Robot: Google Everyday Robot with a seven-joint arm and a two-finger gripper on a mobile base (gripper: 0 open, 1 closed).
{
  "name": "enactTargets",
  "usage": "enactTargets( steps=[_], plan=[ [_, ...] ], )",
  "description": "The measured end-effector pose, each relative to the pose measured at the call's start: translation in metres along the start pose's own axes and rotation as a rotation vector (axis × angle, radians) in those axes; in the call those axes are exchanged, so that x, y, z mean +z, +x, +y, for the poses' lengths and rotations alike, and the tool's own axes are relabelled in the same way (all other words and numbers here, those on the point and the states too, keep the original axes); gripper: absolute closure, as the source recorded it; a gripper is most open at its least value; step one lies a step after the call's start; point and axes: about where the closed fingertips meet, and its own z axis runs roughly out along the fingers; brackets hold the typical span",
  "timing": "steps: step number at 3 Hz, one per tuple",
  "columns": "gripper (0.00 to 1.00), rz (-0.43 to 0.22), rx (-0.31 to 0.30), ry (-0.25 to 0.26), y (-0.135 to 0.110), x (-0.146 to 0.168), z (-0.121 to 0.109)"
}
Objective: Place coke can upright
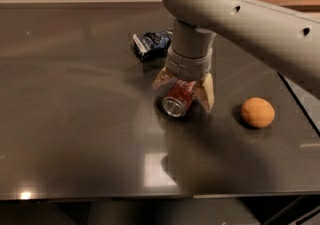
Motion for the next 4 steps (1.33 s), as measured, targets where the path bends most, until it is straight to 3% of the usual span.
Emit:
enactTargets(
  steps=[2,3,4],
  plan=[
    [0.65,0.015,-0.022,-0.013,0.004,0.0,0.0],
    [0.88,0.068,-0.032,0.052,0.001,-0.016,-0.006],
    [1.0,0.158,-0.074,0.164,-0.002,-0.041,-0.019]
  ],
)
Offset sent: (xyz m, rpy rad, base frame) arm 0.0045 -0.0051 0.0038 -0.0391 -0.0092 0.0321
